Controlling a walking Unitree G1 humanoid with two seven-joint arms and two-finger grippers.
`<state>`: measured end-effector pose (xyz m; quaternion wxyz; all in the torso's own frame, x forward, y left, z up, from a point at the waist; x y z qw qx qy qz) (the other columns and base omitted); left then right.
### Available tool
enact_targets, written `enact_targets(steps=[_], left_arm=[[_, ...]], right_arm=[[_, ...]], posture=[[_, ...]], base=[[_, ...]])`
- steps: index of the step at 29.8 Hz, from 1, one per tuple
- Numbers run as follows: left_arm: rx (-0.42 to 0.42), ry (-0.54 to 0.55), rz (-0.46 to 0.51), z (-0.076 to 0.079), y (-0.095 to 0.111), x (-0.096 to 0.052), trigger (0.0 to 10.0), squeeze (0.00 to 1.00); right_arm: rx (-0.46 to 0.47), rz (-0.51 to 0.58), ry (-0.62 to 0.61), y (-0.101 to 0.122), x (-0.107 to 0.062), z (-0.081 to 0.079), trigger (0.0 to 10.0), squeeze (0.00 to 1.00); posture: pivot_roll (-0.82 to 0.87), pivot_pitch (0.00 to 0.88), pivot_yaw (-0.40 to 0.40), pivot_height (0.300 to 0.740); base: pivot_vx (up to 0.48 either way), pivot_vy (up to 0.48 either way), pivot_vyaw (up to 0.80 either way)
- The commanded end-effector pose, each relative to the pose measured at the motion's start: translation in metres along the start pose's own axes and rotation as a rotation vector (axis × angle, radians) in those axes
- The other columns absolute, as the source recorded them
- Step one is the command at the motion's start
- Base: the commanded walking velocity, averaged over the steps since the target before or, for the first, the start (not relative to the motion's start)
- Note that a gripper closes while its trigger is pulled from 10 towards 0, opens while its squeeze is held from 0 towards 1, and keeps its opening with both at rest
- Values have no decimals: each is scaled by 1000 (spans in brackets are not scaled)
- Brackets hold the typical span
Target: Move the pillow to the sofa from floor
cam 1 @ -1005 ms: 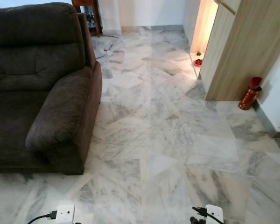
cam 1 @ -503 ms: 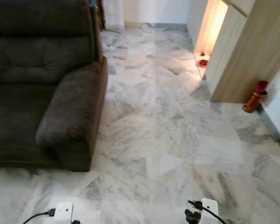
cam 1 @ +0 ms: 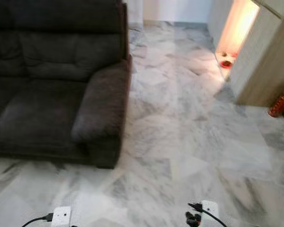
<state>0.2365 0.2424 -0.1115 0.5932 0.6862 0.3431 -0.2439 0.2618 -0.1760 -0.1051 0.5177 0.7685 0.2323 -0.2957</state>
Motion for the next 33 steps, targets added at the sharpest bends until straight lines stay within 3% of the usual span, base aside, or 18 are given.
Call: enact_targets(steps=[1,33], left_arm=[[-12,-6,-22,4,-7,-1,10000,0],[11,2,-8,-3,-1,0,10000,0]], right_arm=[[24,-34,-45,-14,-6,16,10000,0],[62,-28,-45,-14,-4,12,10000,0]], posture=[[13,145,42,740],[44,157,50,740]], base=[[0,480,0],[0,480,0]])
Point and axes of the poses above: a point about 5 cm out from each wrist's last joint towards the gripper, its own x axis pointing out of the wrist towards the gripper, its own y axis along the axis of the wrist's last joint, z = x × y, the point moved 6 cm from there along x, pointing out of the wrist towards the gripper, and after that the axes turned 9 degrees about x, right-handed, at the moved point
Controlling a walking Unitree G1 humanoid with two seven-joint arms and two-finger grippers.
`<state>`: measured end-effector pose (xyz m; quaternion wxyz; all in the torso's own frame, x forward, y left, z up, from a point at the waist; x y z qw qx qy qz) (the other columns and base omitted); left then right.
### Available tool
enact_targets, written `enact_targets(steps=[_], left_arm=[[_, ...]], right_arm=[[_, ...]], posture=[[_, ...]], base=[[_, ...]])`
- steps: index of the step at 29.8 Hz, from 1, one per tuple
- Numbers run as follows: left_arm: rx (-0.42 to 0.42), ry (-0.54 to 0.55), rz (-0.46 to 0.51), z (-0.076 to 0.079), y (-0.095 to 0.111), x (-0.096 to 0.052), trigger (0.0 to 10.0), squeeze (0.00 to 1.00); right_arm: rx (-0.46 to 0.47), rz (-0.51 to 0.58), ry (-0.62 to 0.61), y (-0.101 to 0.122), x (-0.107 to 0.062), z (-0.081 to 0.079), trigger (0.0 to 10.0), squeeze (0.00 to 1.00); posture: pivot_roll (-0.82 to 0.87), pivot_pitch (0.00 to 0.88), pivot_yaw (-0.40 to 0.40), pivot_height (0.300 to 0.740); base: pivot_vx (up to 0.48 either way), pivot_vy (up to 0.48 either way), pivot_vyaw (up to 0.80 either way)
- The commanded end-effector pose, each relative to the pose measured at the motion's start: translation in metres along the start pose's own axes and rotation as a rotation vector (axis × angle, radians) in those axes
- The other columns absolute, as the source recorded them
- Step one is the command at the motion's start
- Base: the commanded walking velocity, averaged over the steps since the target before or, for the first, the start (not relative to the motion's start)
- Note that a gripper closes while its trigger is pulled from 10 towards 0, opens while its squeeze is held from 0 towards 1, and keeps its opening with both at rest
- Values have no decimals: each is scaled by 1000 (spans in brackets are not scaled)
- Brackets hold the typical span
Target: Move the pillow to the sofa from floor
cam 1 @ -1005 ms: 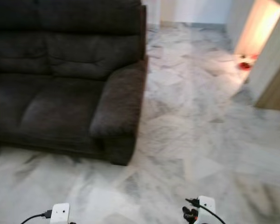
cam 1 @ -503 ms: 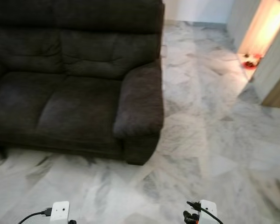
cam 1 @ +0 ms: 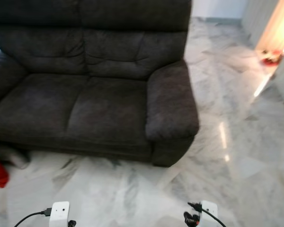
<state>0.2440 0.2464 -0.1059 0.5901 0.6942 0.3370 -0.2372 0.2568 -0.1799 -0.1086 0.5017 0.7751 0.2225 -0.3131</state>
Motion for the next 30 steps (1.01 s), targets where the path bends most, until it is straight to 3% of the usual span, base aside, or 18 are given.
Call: enact_targets(steps=[1,18,26,30], left_arm=[[-1,-6,-26,1,-9,-2,10000,0],[27,-27,-28,7,-11,-2,10000,0],[31,-27,-20,7,-8,-1,10000,0],[23,-27,-19,9,-8,-1,10000,0]], right_arm=[[16,-19,-19,-9,-3,6,10000,0],[32,-18,-25,-8,-2,7,10000,0],[-14,-35,-17,-13,-4,10,10000,0],[-30,-38,-13,-13,-4,10,10000,0]], posture=[[56,149,44,740],[53,131,46,740],[51,139,38,740],[41,146,35,740]], base=[[0,480,0],[0,480,0],[0,480,0],[0,480,603]])
Point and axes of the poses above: a point about 5 cm out from each wrist's last joint towards the gripper, its own x axis pointing out of the wrist towards the gripper, its own y axis along the axis of the wrist's last joint, z = x × y, the point moved 6 cm from there along x, pointing out of the wrist towards the gripper, and after that the axes turned 9 degrees about x, right-handed, at the moved point
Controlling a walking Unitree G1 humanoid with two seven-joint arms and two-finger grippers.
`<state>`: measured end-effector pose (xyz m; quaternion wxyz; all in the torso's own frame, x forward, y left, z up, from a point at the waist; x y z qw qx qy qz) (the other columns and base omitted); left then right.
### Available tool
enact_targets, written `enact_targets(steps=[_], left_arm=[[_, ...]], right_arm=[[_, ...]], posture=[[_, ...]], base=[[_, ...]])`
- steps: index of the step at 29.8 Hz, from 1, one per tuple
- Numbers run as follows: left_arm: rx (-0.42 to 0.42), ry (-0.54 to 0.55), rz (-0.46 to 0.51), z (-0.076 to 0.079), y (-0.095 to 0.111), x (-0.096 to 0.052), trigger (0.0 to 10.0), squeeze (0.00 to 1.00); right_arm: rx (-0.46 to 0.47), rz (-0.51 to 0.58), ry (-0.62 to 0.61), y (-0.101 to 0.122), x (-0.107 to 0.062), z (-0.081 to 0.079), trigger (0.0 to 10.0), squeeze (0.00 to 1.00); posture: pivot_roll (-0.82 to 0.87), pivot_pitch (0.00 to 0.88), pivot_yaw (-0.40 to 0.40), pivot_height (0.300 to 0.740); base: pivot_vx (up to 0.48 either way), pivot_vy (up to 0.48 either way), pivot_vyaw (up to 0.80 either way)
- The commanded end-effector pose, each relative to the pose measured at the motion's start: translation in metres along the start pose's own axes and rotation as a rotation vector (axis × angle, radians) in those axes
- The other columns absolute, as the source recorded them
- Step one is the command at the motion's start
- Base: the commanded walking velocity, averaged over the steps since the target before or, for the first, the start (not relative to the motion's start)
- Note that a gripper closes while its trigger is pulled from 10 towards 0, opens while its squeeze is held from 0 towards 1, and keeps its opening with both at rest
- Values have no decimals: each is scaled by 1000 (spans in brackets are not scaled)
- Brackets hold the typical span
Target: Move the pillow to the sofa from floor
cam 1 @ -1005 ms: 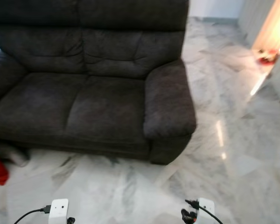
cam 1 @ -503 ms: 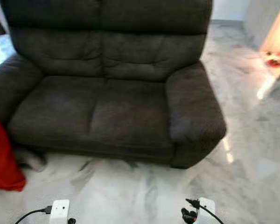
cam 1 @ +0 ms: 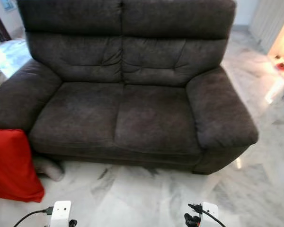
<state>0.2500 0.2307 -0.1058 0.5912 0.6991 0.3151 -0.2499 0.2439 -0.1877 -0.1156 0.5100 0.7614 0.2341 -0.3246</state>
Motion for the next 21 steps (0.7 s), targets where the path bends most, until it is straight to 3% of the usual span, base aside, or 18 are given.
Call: enact_targets(steps=[1,4,21], left_arm=[[-1,14,-40,-6,-14,-3,10000,0],[-1,13,-42,-6,-15,-3,10000,0],[12,14,-34,-10,-12,-2,10000,0]], right_arm=[[-1,-8,5,-3,0,-3,10000,0],[5,-9,0,-4,0,-3,10000,0],[73,11,-26,-3,0,1,10000,0]], posture=[[41,146,35,740],[30,156,35,740],[29,161,47,740]], base=[[0,480,800],[0,480,698],[0,480,0]])
Point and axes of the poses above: a point about 5 cm out from each wrist's last joint towards the gripper, its own x axis pointing out of the wrist towards the gripper, its own y axis along the axis of the wrist's last joint, z = x × y, the point moved 6 cm from there along x, pointing out of the wrist towards the gripper, and after that the axes turned 9 degrees about x, right-handed, at the moved point
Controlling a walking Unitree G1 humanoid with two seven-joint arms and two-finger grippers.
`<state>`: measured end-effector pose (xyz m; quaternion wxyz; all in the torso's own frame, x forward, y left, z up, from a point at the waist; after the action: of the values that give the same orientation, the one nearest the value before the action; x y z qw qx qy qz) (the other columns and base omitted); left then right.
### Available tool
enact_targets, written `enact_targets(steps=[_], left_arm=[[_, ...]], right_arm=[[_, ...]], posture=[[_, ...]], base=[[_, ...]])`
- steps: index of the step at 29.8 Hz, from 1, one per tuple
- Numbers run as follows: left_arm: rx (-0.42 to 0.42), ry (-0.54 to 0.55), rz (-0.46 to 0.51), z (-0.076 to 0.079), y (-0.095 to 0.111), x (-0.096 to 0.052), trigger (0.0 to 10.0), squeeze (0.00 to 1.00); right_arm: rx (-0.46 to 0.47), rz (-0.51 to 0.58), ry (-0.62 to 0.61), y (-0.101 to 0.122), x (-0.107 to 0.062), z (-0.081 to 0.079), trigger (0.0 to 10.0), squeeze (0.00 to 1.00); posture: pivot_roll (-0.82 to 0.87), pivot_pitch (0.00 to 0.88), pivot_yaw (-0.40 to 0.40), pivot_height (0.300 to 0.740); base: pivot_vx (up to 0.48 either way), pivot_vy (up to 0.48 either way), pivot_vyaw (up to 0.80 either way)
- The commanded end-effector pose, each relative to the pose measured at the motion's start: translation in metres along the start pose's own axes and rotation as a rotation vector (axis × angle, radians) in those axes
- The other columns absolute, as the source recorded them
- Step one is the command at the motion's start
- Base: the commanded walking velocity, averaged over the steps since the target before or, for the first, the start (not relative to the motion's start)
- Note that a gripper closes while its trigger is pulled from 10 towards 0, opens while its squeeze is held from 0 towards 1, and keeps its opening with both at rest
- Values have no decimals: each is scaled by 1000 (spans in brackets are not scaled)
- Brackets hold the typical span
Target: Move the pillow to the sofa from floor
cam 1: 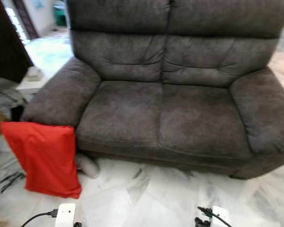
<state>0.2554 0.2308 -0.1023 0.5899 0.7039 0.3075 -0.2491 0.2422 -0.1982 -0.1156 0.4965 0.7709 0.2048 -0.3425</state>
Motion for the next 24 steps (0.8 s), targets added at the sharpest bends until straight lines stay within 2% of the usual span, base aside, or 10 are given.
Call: enact_targets(steps=[1,10,24], left_arm=[[1,18,-48,-9,-18,-4,10000,0],[-7,14,-45,-8,-18,-4,10000,0],[-14,13,-49,-7,-21,-5,10000,0]], right_arm=[[13,-14,20,-7,1,-9,10000,0],[43,6,9,-2,1,-7,10000,0],[18,0,40,-4,0,-11,10000,0]], posture=[[29,161,47,740],[34,163,43,740],[34,163,39,740]], base=[[0,480,0],[0,480,0],[0,480,0]])
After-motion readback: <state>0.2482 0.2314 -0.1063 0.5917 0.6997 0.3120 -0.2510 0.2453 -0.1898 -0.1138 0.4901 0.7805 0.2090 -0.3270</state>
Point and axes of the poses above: a point about 5 cm out from each wrist's last joint towards the gripper, its own x axis pointing out of the wrist towards the gripper, its own y axis along the axis of the wrist's last joint, z = x × y, the point moved 6 cm from there along x, pointing out of the wrist towards the gripper, and after that the axes turned 9 degrees about x, right-handed, at the moved point
